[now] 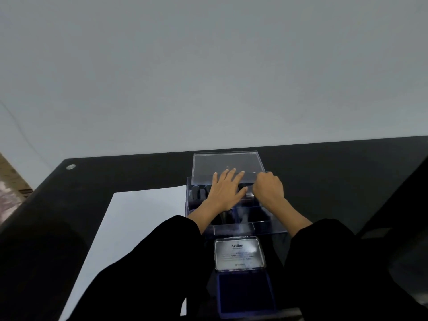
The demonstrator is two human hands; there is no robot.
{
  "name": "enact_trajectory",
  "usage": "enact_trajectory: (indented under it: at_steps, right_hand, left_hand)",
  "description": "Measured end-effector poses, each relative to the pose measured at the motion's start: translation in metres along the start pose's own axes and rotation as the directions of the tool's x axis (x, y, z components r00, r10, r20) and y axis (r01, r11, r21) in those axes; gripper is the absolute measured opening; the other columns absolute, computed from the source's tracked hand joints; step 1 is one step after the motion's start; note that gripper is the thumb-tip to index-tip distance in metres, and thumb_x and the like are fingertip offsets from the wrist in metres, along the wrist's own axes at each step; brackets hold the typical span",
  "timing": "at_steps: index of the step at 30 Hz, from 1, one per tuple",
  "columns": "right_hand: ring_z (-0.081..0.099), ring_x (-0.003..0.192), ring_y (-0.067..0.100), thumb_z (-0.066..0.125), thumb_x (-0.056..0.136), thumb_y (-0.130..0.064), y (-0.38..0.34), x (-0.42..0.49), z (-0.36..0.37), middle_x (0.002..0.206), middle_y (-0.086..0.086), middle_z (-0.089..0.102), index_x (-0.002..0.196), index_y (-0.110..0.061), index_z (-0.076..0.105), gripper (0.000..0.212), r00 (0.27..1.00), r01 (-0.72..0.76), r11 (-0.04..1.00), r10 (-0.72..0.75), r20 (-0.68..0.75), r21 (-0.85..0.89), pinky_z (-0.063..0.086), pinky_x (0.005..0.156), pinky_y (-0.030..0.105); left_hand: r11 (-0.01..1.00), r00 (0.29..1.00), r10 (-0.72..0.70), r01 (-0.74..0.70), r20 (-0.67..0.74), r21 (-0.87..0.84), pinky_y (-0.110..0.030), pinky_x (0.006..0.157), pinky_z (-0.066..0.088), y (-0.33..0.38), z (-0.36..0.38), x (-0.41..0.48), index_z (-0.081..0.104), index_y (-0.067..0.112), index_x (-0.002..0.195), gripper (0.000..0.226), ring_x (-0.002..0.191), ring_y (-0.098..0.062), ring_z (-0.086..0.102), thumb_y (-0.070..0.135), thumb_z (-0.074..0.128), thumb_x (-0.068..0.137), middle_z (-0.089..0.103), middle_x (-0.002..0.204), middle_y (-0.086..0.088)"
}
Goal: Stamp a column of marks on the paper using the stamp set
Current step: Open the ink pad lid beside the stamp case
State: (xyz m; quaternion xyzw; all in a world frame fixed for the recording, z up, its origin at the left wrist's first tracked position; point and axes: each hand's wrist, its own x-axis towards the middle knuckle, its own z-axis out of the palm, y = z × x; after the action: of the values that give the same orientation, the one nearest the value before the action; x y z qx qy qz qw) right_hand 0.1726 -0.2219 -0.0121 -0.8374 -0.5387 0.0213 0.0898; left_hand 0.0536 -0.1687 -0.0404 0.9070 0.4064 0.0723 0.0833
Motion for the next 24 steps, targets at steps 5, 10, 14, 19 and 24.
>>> enact_trajectory:
  at_steps: [5,10,14,19,24]
  right_hand:
    - [0.056,0.111,0.034,0.046,0.093,-0.007,-0.005,0.002,-0.002,0.122,0.020,0.055,0.115,0.002,0.054,0.025,0.998,-0.024,1.000,0.025,0.058,-0.019,0.047,0.086,0.034]
    - [0.059,0.108,0.031,0.050,0.092,-0.003,-0.005,0.006,-0.001,0.118,0.018,0.058,0.113,0.001,0.054,0.022,0.999,-0.035,0.999,0.036,0.039,-0.027,0.048,0.085,0.032]
    - [0.060,0.106,0.032,0.050,0.090,0.004,-0.003,0.009,0.003,0.116,0.019,0.059,0.110,0.001,0.057,0.021,0.998,-0.066,0.998,0.066,0.000,-0.006,0.049,0.084,0.033]
    - [0.062,0.100,0.034,0.054,0.086,0.004,-0.003,0.011,0.008,0.109,0.018,0.063,0.105,-0.002,0.064,0.022,0.995,-0.092,0.986,0.096,-0.024,0.138,0.051,0.078,0.035]
    - [0.063,0.099,0.030,0.062,0.081,0.004,-0.001,0.003,0.000,0.111,0.013,0.064,0.104,-0.007,0.066,0.026,0.989,-0.035,0.942,0.080,-0.122,0.335,0.052,0.081,0.036]
  left_hand:
    - [1.000,1.000,0.010,-0.010,-0.014,-0.010,-0.050,0.116,0.002,-0.001,0.001,-0.001,0.015,0.020,0.150,0.057,0.145,-0.025,0.009,0.043,0.029,0.100,0.015,0.157,-0.007]
    - [1.000,0.999,0.014,-0.015,-0.040,-0.022,-0.050,0.116,0.002,-0.001,0.004,-0.003,0.016,0.020,0.150,0.055,0.145,-0.025,0.009,0.041,0.028,0.100,0.016,0.156,-0.007]
    - [1.000,0.999,0.011,-0.012,-0.041,-0.023,-0.049,0.116,0.001,-0.001,0.004,-0.003,0.016,0.020,0.150,0.055,0.145,-0.024,0.008,0.040,0.028,0.100,0.016,0.156,-0.007]
    - [0.999,1.000,0.008,-0.008,0.001,-0.031,-0.049,0.117,0.001,-0.001,-0.002,-0.003,0.015,0.018,0.150,0.056,0.146,-0.023,0.005,0.040,0.029,0.100,0.012,0.157,-0.007]
    - [0.995,1.000,0.009,-0.011,-0.015,-0.103,-0.046,0.117,0.004,-0.006,-0.017,-0.017,0.019,0.014,0.149,0.056,0.146,-0.022,0.005,0.037,0.034,0.100,0.011,0.158,-0.007]
